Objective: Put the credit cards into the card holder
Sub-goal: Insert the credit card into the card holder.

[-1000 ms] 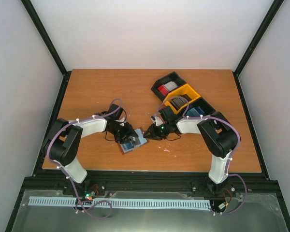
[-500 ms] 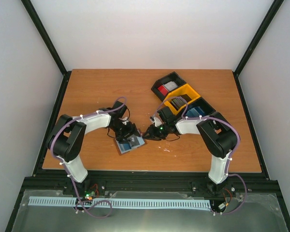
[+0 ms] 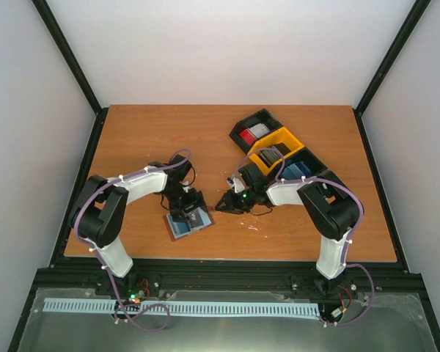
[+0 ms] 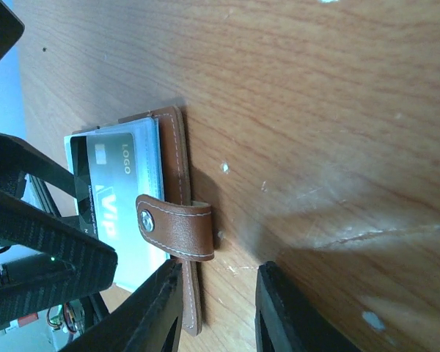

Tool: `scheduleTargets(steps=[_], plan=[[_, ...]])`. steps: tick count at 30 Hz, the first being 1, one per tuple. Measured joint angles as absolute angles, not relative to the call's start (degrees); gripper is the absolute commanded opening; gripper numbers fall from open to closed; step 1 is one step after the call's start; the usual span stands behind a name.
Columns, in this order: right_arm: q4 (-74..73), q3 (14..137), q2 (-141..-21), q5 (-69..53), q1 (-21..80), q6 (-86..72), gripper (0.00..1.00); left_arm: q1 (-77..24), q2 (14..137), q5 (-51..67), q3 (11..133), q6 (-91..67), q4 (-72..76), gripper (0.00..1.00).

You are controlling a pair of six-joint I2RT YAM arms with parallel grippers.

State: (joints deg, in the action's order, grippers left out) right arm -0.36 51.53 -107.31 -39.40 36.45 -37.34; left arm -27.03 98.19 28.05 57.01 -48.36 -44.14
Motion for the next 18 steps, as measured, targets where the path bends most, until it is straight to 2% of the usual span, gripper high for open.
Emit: scheduleTargets(steps=[6,9,11,13,16,18], plan=[[1.15,50.94,-107.26,-39.42,37.08,-37.36,0.30,-27.05,95.53,29.21,57.06,-48.56,-45.32,0.85],[1.17,50.94,-107.20,-39.31,37.15,-37.43,0.30,-27.05,93.27,28.51,57.06,-49.54,-47.11,0.96],[1.17,50.94,-107.20,-39.24,37.19,-37.54,0.30,-27.07,91.92,27.70,56.82,-50.61,-48.10,0.97],[1.17,50.94,-107.20,-39.22,37.21,-37.56,0.30,-27.05,90.78,27.40,55.99,-51.42,-48.27,0.91],[1.26,50.94,-107.20,-39.18,37.47,-37.54,0.30,-27.07,90.28,27.42,54.68,-52.49,-48.23,0.74],[1.32,50.94,-107.20,-39.07,37.91,-37.52,0.30,-27.07,90.30,27.40,54.15,-52.82,-47.70,0.70]])
